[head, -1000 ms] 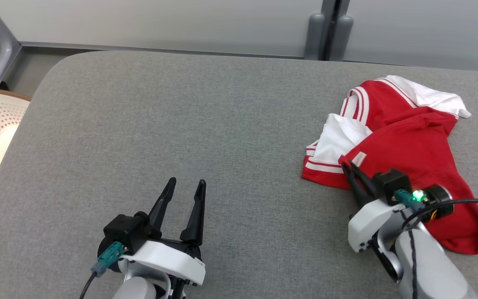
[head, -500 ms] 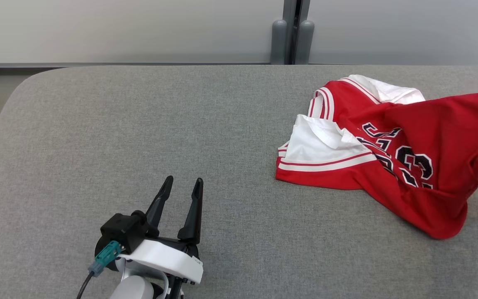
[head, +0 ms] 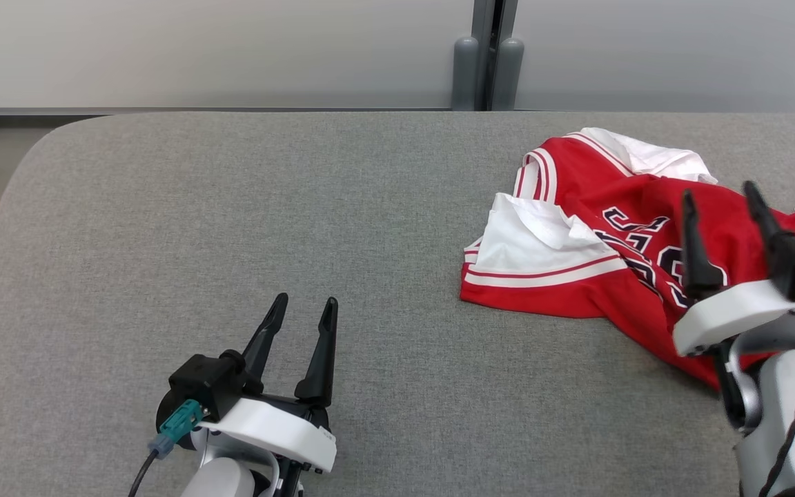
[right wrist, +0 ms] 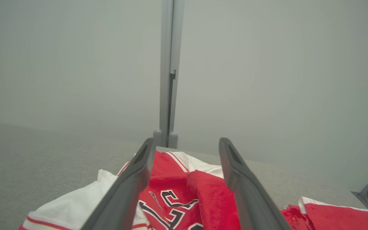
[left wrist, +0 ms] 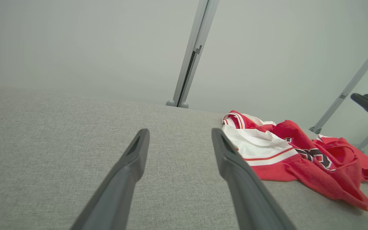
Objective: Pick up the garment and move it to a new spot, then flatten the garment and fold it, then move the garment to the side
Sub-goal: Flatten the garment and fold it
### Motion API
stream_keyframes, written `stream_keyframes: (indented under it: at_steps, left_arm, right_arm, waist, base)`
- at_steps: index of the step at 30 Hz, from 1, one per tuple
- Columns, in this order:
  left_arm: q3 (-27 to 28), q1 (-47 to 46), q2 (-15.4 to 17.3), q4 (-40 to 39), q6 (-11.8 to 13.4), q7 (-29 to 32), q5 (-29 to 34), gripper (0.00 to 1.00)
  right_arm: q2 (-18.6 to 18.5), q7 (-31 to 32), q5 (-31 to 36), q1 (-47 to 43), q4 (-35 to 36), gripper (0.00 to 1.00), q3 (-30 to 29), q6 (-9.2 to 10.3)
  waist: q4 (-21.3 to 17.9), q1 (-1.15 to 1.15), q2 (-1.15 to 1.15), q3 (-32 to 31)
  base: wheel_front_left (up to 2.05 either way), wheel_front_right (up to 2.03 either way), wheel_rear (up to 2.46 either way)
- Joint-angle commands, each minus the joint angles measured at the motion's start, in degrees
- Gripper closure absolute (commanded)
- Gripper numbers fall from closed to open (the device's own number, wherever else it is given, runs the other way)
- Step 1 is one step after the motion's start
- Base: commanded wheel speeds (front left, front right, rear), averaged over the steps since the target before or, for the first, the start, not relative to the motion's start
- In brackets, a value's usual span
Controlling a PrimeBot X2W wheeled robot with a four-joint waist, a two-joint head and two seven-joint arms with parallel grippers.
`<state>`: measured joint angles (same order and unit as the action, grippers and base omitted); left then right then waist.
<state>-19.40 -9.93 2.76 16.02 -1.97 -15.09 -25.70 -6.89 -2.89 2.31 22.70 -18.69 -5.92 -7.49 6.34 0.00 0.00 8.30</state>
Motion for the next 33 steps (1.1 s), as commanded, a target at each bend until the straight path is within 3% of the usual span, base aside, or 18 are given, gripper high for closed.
stream_keyframes:
  at_steps: [1,7,13,18,25,33]
  left_arm:
    - [0.3,-0.6,0.3,0.2,-0.3,-0.1,0.4,0.00]
    - [0.2,0.4,0.3,0.2,-0.4,-0.1,0.6,0.00]
    - [-0.1,1.0,0.3,-0.1,-0.1,-0.1,0.0,0.00]
    - [-1.2,0.6,0.3,-0.5,0.0,-0.1,-0.8,0.00]
    - [-2.8,-1.2,0.2,-1.5,0.5,-0.1,-1.8,0.00]
    - [-4.3,-2.1,0.2,-2.0,1.0,-0.1,-3.2,0.00]
  right_arm:
    - [0.0,-0.9,-0.9,-1.0,0.5,0.00,1.8,-0.01]
    - [-0.1,-5.0,-4.1,-5.8,0.0,0.00,10.2,0.00]
    - [-0.3,-5.7,-5.0,-6.7,-3.2,0.00,13.1,0.00]
    - [-2.2,-1.5,-6.0,-1.2,-7.0,0.00,16.6,0.00]
    - [-7.9,6.9,-10.9,8.4,-14.5,0.00,21.0,0.00]
    - [-13.0,13.7,-20.4,15.7,-21.3,0.00,26.9,0.01]
  waist:
    - [0.2,0.00,0.00,-0.3]
    - [1.8,0.00,0.00,-1.1]
    - [4.2,0.00,0.00,-1.2]
    - [6.9,0.00,0.00,0.1]
    - [11.5,0.00,0.00,3.9]
    - [15.6,0.00,0.00,7.1]
  base:
    - [0.00,0.00,0.00]
    - [0.00,0.00,0.00]
    - [0.00,0.00,0.00]
    - [0.00,0.00,0.00]
    - [0.00,0.00,0.00]
    - [0.00,0.00,0.00]
